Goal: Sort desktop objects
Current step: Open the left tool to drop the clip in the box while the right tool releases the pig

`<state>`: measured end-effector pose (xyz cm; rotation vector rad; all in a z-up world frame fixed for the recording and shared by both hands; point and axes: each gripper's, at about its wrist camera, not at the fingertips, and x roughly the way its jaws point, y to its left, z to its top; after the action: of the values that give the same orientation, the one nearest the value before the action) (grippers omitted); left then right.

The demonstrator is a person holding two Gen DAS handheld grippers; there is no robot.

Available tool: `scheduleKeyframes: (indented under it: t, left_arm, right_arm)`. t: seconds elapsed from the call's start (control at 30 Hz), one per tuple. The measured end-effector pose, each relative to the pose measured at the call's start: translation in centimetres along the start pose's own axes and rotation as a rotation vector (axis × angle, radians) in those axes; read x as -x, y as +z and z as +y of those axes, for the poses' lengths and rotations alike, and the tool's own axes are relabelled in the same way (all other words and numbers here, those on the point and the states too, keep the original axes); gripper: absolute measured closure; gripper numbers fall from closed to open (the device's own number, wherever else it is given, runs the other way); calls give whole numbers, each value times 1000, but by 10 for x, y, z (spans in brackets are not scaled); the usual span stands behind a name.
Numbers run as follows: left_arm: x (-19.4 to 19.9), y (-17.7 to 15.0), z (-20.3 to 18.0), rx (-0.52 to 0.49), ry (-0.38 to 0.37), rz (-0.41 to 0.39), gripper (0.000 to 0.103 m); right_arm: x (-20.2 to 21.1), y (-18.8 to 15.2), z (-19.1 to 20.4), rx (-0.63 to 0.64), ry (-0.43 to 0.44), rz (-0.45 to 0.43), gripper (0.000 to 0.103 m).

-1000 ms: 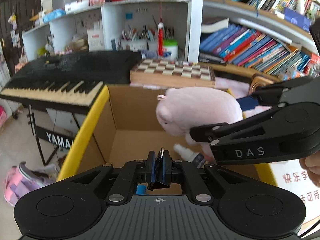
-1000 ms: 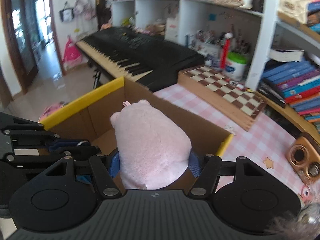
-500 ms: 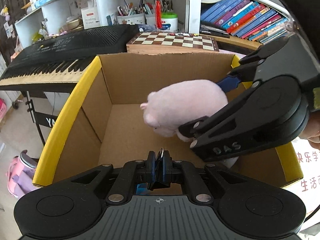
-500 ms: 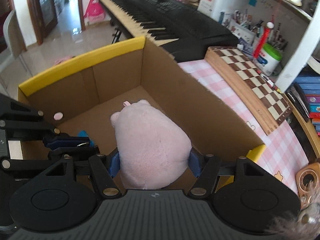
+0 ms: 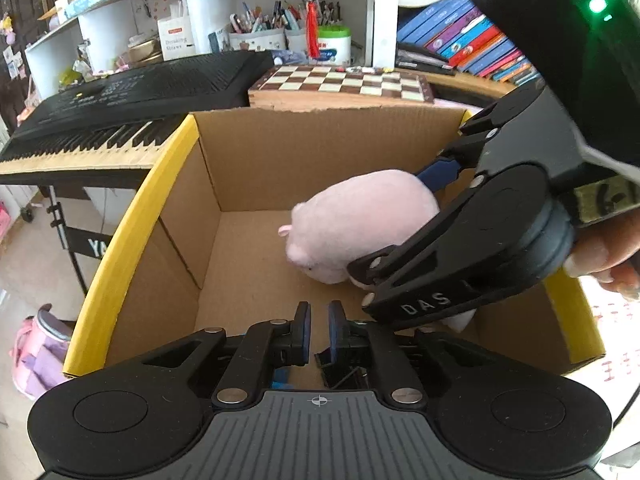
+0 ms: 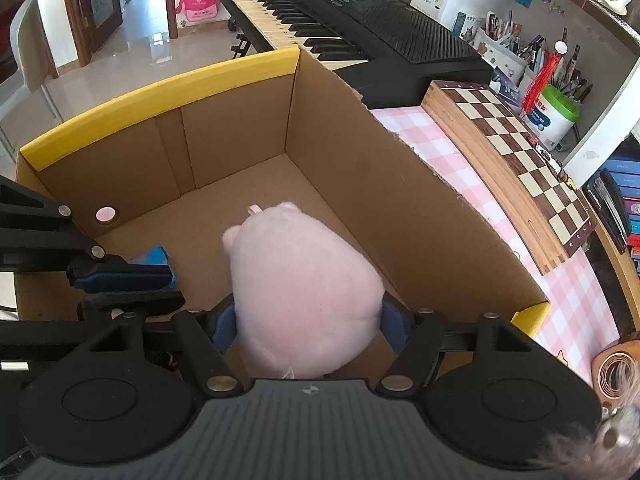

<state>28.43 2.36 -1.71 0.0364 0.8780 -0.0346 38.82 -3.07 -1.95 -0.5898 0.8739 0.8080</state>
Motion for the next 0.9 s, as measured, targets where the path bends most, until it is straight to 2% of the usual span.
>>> scheduleKeyframes:
  t: [0.13, 0.23, 0.3, 0.37, 0.57, 0.7, 0.9]
  left_arm:
    - [12, -2, 5, 21, -17, -55, 86]
    - [22, -2, 9, 34, -15, -90, 66]
    - [33, -2, 12, 42, -15, -129, 43]
    - [45, -3, 13, 46, -23, -178, 31]
    - [73, -7, 19, 49, -20, -265, 23]
    - [94, -12, 24, 56, -9, -330, 16]
    - [124, -27, 34, 72, -3, -398, 14]
  right_arm:
    - [9, 1, -5, -60, 14, -41, 32]
    - [23, 1, -8, -111, 21, -97, 31]
    - [36, 0, -10, -148, 17, -147, 26]
    - [49, -1, -10, -186, 10, -191, 26]
    - [90, -13, -7, -295, -50, -303, 26]
    - [121, -30, 3, -332, -150, -373, 26]
    - [158, -65, 22, -400, -269, -426, 26]
